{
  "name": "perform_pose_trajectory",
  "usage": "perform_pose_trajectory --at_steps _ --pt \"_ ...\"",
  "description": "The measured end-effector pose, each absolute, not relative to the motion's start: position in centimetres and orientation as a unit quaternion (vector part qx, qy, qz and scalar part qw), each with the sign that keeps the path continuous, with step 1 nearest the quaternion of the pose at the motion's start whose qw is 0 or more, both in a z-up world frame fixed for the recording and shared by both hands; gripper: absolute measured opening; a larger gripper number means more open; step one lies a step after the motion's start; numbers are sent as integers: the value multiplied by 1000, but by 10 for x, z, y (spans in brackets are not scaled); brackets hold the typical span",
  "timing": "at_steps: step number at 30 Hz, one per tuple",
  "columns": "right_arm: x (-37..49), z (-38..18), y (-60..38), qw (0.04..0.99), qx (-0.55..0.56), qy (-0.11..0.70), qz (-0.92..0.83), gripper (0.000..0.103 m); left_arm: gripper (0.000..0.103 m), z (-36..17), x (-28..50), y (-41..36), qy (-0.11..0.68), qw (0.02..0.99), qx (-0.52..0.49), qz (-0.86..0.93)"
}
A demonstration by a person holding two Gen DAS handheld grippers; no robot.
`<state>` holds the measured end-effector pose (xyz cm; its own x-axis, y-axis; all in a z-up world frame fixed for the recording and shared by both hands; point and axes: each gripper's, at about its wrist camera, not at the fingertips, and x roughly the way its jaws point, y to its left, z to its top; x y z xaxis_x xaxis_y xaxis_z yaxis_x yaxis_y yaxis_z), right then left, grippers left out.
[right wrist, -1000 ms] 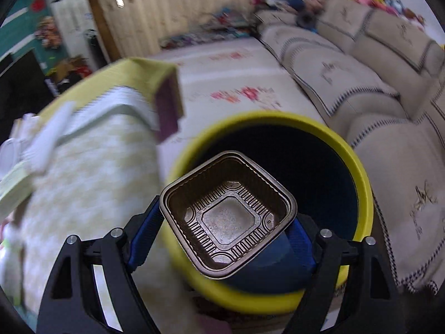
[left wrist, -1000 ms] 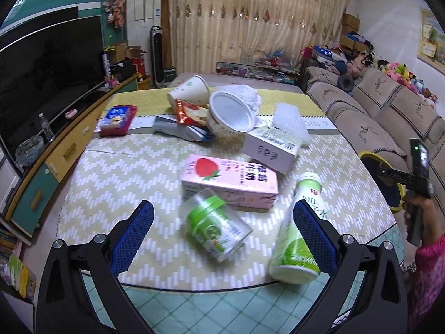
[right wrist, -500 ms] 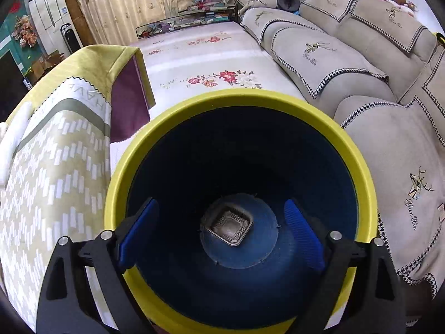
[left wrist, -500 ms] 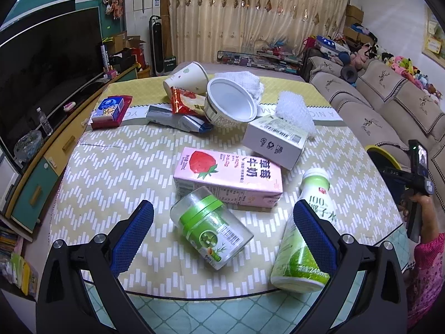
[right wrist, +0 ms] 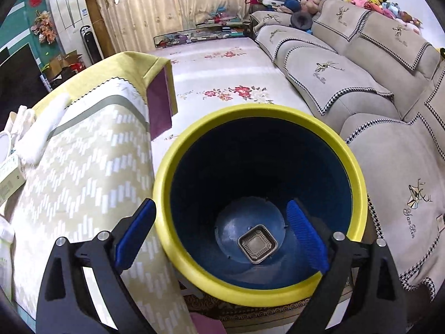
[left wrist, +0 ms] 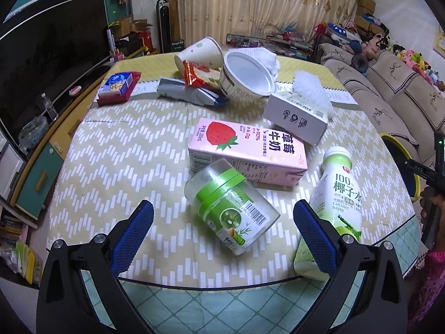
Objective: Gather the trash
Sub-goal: 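Grasp the green-lidded clear jar with the left gripper and lift it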
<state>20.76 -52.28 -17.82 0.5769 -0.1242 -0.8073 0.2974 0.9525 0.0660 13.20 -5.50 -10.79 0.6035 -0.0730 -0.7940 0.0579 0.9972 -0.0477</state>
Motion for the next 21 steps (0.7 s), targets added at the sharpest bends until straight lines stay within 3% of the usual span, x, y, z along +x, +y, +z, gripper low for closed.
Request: perform_pose_trajectory --at_steps 9,21 --pt "203 -180 -516 883 99 446 -107 91 93 -130 142 -59 482 876 -2 -30" --pt "194 -182 -516 884 105 445 -98 91 93 -134 138 -41 490 872 1 -19"
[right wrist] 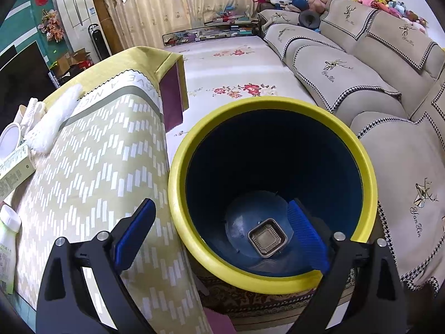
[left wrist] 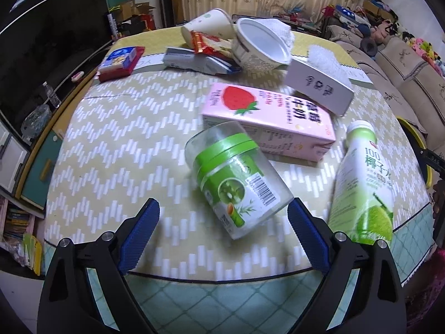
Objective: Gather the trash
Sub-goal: 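Grasp the green-lidded clear jar with the left gripper and lift it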
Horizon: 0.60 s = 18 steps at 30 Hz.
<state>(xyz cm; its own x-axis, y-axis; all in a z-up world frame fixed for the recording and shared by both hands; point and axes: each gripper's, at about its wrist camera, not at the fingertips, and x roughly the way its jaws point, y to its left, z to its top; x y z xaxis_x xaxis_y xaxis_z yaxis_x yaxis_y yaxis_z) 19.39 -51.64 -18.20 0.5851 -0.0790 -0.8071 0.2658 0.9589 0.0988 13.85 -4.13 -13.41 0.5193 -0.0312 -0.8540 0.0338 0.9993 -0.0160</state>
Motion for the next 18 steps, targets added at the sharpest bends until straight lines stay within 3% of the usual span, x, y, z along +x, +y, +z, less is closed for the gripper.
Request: perform_pose_trajectory --at_steps 13,18 --pt "196 -177 -501 888 100 441 -82 91 92 -146 145 -39 485 871 -75 -12" --pt "194 -176 -501 889 101 439 -80 91 64 -145 146 -35 477 876 -70 2"
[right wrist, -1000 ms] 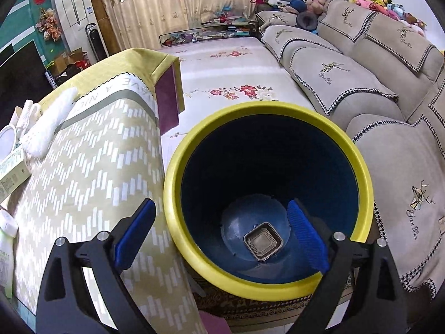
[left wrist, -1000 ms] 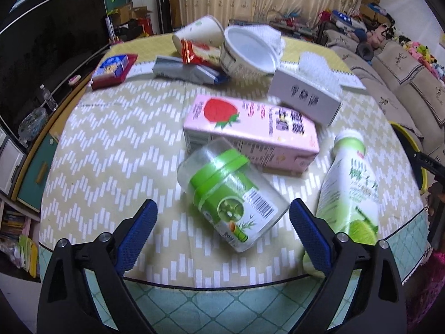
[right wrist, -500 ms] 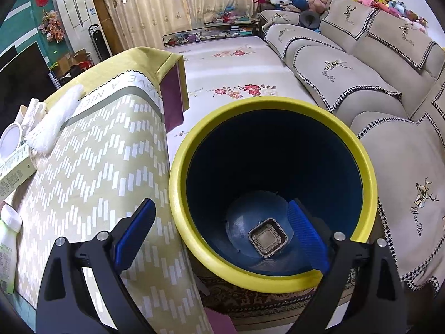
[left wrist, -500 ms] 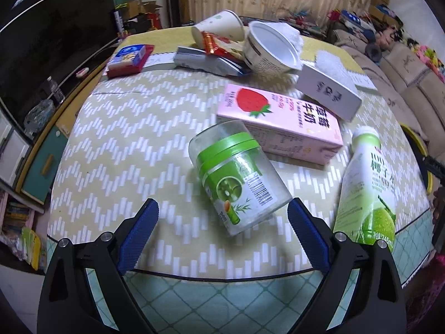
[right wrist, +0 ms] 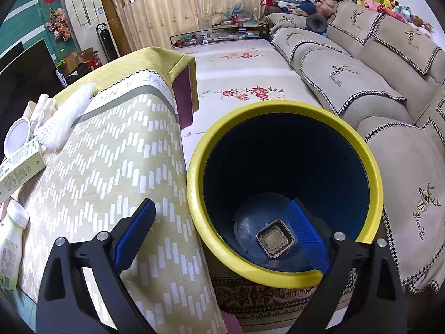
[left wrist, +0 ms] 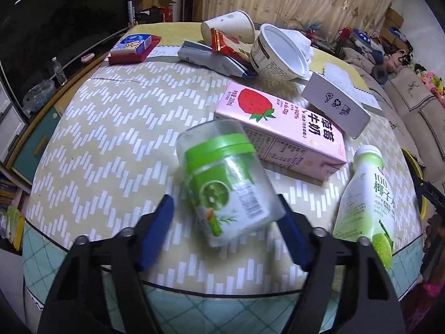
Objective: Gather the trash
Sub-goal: 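Grasp the green-lidded clear jar with the left gripper and lift it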
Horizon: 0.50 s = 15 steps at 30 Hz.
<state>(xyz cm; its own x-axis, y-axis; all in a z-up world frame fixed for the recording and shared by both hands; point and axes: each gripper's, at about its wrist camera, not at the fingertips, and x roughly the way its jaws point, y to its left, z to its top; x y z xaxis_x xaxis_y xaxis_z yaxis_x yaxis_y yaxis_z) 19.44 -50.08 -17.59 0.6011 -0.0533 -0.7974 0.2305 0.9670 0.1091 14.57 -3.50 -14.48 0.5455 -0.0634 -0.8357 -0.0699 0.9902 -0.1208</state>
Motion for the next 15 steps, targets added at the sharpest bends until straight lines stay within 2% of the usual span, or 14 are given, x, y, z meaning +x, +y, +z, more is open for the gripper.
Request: perform_pose_trajectory --at_steps 2,10,15 --pt "194 -176 -501 889 102 439 -79 91 54 -143 144 -32 475 877 -70 0" --pt "186 -173 -500 892 102 435 -75 91 53 -134 133 -24 458 888 -42 -12" --pt "183 -171 -501 893 104 432 -75 91 51 -110 119 -19 417 909 -12 -19"
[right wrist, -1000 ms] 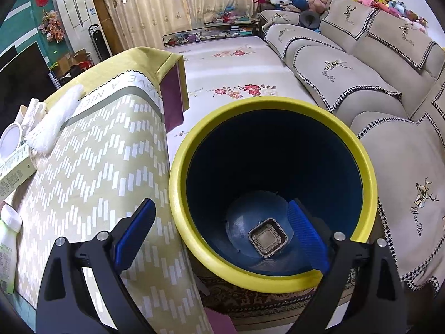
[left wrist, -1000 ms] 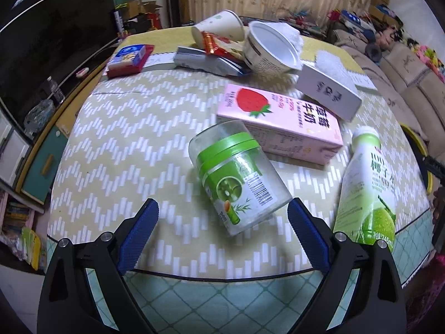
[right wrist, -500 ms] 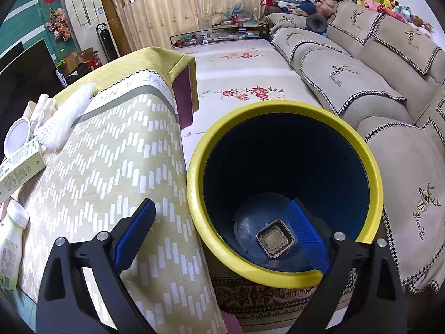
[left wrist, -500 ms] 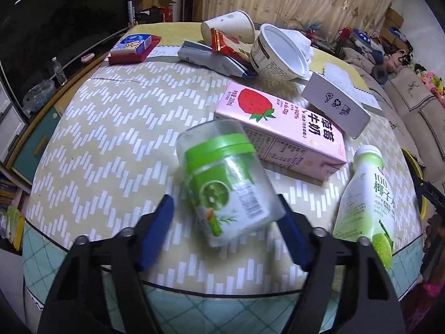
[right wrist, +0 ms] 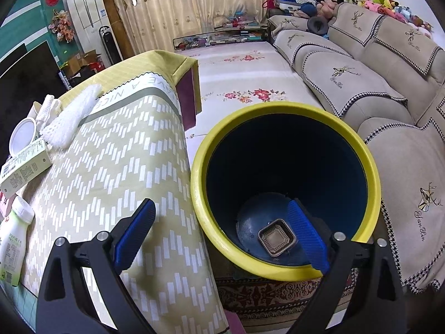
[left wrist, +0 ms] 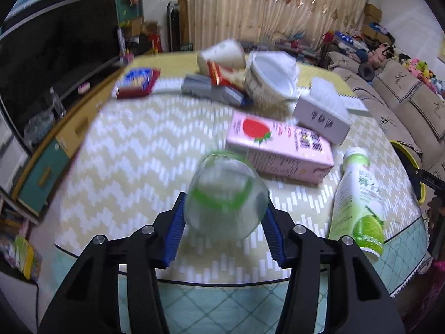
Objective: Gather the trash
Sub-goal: 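Grasp the green-lidded clear jar with the left gripper and lift it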
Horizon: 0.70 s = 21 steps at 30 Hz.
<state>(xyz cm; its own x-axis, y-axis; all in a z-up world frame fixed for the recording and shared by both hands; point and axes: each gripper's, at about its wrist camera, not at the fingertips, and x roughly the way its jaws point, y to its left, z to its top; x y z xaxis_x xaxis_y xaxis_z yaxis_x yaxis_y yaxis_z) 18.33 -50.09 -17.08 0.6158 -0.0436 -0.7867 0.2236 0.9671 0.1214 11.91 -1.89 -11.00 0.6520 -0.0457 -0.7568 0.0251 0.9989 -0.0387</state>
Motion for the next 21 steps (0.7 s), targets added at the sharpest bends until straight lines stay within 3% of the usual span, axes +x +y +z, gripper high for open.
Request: perform_pose_trajectory --at_steps 4,7,10,15,20,21 --pt "183 -171 -500 893 106 431 -72 91 50 -94 114 -15 394 919 4 -21" --pt "183 -170 -496 894 105 431 -68 91 39 -94 114 -16 393 919 7 -30" --pt "182 -170 -495 894 103 431 -66 91 39 -100 117 -17 411 911 4 -37" --pt "180 -169 -496 894 104 430 -67 91 71 -105 120 -17 441 897 -3 -24" --pt "182 -173 -497 891 109 435 -67 91 71 -112 123 -23 466 884 20 -36" --pt "182 -174 -497 891 109 435 -67 91 66 -115 124 -23 471 881 21 -39"
